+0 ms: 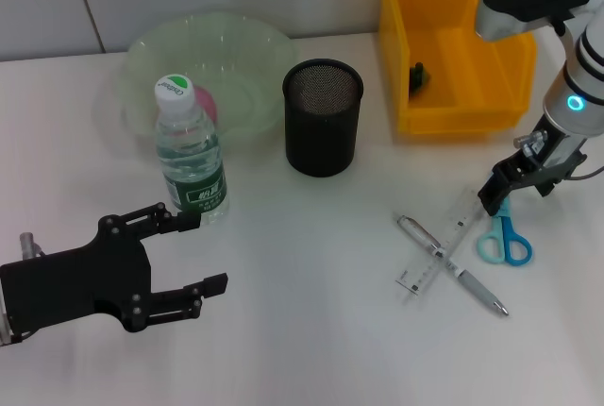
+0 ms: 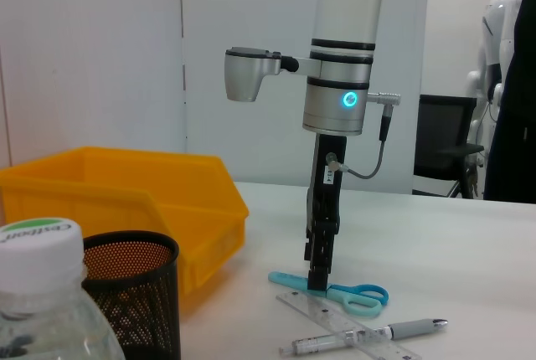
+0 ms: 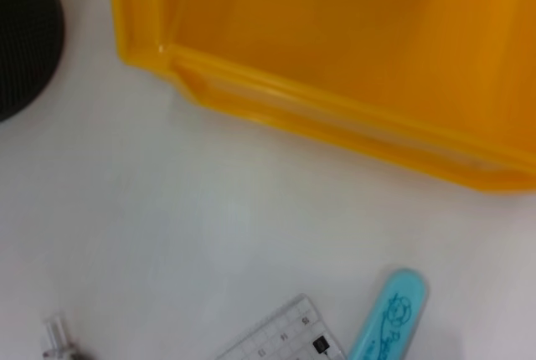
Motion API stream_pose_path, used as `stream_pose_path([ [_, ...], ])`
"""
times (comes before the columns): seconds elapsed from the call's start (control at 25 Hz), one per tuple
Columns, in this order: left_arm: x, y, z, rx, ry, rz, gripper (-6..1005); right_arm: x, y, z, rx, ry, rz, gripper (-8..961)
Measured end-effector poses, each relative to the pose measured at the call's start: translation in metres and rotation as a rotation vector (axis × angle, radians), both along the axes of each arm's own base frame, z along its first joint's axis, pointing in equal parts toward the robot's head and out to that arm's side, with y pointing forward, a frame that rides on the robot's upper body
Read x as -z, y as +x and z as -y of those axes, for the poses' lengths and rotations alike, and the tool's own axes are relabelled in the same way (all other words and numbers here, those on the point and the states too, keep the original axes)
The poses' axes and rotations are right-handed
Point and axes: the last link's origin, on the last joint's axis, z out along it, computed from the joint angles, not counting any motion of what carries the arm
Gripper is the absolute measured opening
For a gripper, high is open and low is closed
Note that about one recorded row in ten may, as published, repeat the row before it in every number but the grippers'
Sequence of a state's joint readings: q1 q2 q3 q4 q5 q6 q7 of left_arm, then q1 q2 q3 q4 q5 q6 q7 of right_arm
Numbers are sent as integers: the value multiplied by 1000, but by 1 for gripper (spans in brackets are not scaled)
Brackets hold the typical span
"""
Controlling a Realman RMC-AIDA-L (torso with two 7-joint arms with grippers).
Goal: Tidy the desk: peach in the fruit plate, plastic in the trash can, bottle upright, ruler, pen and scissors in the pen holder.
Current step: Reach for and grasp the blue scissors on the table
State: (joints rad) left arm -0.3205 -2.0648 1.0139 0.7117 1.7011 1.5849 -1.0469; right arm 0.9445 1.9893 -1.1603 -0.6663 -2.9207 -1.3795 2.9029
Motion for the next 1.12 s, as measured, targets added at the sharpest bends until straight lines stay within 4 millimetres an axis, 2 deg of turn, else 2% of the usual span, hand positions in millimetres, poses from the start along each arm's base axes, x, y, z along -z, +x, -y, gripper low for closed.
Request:
stream_pose_path([
  [0.36, 0, 0, 1, 2, -1, 1, 721, 4, 1, 2, 0, -8, 5, 741],
  [1.12, 0, -1, 2, -2, -4, 3, 715, -2, 2, 1, 3, -3, 17, 730],
])
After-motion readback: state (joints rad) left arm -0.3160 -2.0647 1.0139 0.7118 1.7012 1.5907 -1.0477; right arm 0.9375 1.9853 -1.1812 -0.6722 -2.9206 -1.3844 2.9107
